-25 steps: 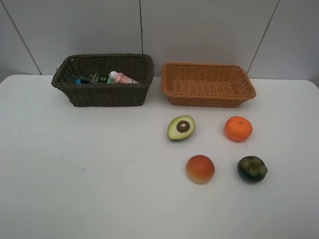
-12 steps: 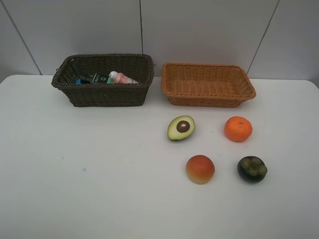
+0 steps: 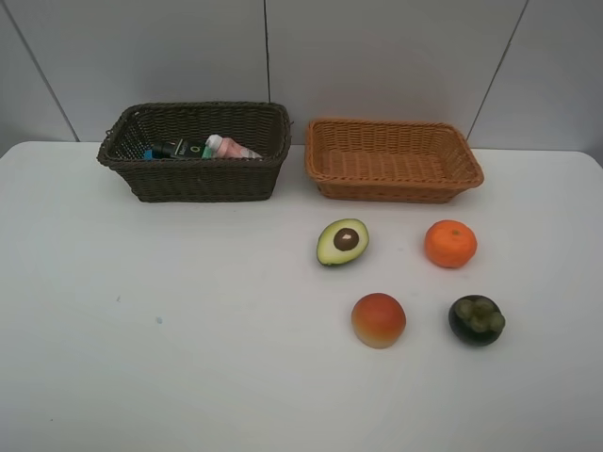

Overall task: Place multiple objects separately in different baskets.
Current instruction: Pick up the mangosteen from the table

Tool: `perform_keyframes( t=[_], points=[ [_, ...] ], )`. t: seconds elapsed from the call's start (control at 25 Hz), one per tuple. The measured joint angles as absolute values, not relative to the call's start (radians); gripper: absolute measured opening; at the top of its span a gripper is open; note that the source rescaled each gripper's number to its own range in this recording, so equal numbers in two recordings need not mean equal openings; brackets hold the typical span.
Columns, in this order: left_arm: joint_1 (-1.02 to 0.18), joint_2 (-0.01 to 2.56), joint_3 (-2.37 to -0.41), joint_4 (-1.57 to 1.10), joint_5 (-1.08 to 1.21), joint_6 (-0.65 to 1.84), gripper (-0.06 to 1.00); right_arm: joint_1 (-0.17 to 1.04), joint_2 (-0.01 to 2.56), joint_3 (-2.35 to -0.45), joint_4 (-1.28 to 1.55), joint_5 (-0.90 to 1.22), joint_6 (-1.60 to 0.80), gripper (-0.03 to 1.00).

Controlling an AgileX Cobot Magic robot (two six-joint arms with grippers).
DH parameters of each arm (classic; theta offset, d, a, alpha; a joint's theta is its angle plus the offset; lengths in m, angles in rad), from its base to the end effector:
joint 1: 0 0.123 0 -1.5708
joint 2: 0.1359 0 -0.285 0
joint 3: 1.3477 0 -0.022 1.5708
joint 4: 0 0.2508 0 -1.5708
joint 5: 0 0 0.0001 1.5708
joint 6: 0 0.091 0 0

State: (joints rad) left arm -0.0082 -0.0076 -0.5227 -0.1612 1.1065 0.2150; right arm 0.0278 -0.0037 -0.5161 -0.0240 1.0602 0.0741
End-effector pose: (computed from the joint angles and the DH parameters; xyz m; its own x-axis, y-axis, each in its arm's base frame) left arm -0.0113 -0.0130 0.2806 -0.4412 0.1440 -0.8858 0.1998 0.9780 0.0595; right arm -0.0073 -0.0021 0.2818 -0.4373 0.0502 -0.8979 0.0183 0.9987 0.0469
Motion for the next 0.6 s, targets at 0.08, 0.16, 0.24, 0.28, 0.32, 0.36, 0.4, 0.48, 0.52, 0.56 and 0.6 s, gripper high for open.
perform_keyframes(
  t=[0.08,0.16,0.24,0.28,0.32,0.36,0.4,0.48,0.52,0.56,0.6],
  points=[
    [-0.008,-0.008,-0.522,-0.169,1.098,0.214,0.88,0.028,-0.004,-0.516,-0.024,1.060,0.074,0.99],
    [-0.008,-0.008,-0.519,-0.175,1.092,0.211,0.88,0.028,-0.004,-0.516,-0.024,1.060,0.074,0.99],
    [-0.008,-0.008,-0.519,-0.175,1.091,0.211,0.88,0.028,-0.004,-0.516,-0.024,1.060,0.074,0.99],
    [-0.008,-0.008,-0.519,-0.175,1.089,0.211,0.88,0.028,-0.004,-0.516,-0.024,1.060,0.074,0.99],
    [-0.008,-0.008,-0.519,-0.175,1.086,0.211,0.88,0.028,-0.004,-0.516,-0.024,1.060,0.074,0.99],
    [-0.008,-0.008,-0.519,-0.175,1.082,0.211,0.88,0.028,-0.004,-0.516,-0.024,1.060,0.074,0.99],
    [-0.008,-0.008,-0.519,-0.175,1.075,0.211,0.88,0.028,-0.004,-0.516,-0.024,1.060,0.074,0.99],
    [-0.008,-0.008,-0.519,-0.175,1.066,0.211,0.88,0.028,-0.004,-0.516,-0.024,1.060,0.074,0.99],
    [-0.008,-0.008,-0.519,-0.175,1.065,0.211,0.88,0.028,-0.004,-0.516,-0.024,1.060,0.074,0.99],
    [-0.008,-0.008,-0.519,-0.175,1.064,0.211,0.88,0.028,-0.004,-0.516,-0.024,1.060,0.074,0.99],
    [-0.008,-0.008,-0.519,-0.175,1.064,0.211,0.88,0.028,-0.004,-0.516,-0.024,1.060,0.074,0.99]
  ],
)
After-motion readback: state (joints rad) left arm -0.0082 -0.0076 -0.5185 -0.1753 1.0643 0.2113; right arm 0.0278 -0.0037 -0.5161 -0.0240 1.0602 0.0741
